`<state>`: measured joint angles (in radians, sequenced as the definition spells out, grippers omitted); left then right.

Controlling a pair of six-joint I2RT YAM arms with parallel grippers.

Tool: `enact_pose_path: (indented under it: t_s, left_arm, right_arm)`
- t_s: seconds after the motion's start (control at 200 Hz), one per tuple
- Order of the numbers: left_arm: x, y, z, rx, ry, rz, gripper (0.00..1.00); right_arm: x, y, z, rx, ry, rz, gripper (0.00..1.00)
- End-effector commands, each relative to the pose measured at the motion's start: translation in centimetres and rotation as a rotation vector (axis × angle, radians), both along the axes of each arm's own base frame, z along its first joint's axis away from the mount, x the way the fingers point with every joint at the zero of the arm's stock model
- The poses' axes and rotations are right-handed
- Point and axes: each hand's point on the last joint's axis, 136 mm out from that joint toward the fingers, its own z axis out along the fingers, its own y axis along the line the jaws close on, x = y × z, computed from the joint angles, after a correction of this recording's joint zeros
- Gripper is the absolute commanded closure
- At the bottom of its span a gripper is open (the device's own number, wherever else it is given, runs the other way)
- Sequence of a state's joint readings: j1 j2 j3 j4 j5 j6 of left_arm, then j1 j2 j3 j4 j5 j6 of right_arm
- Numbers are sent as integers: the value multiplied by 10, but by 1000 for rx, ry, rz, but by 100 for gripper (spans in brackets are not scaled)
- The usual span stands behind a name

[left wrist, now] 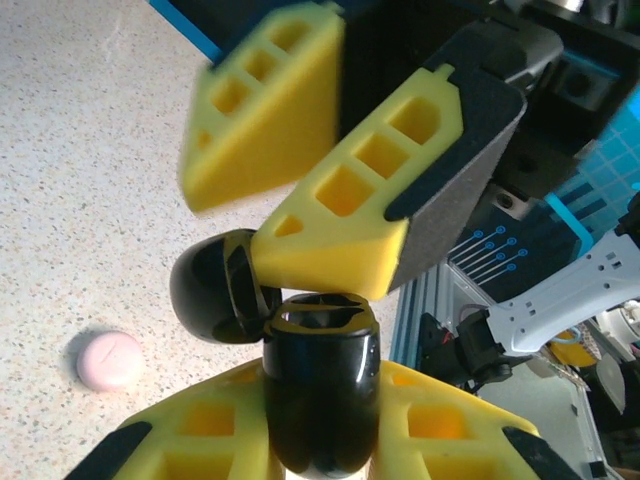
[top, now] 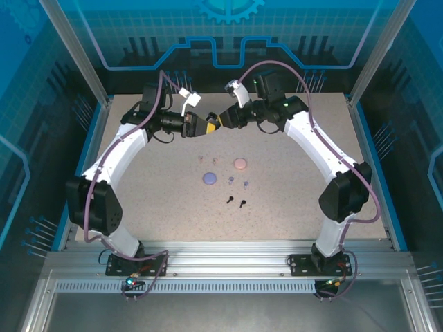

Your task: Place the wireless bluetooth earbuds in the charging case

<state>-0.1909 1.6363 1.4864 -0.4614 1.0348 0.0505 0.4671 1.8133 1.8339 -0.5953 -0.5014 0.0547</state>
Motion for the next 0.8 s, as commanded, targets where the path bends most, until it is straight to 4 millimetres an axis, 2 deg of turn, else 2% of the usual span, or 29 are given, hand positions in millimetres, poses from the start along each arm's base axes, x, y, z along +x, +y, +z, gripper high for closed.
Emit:
enact_pose_path:
  t_s: [0.0,0.155,0.285,0.445,0.57,0.67,0.79]
  left_arm:
    - [-12,-1,20,-24,-57,-11,90]
    - [-13,4,23,-21,-100,43,99]
    - [-18,9,25,-37,-139,102,100]
    - [-26,20,30,-90,-237,221,100]
    - [-34,32,37,-145,-361,335,100]
    - [-44,36,42,-161,-423,366,100]
    - [-57,34,43,-158,-497,363,100]
  right_arm:
    - [-6,-8,35,55,-56,-40,59]
    - [-15,-36,46,45,-55,-150,44]
    - [-28,-61,34,2,-16,-262,38]
    - [-47,-83,0,-24,109,-410,36]
    - [-65,-93,-36,-64,221,-541,35]
    - [-80,-92,-67,-110,319,-629,35]
    - [-100,-80,-100,-177,391,-700,35]
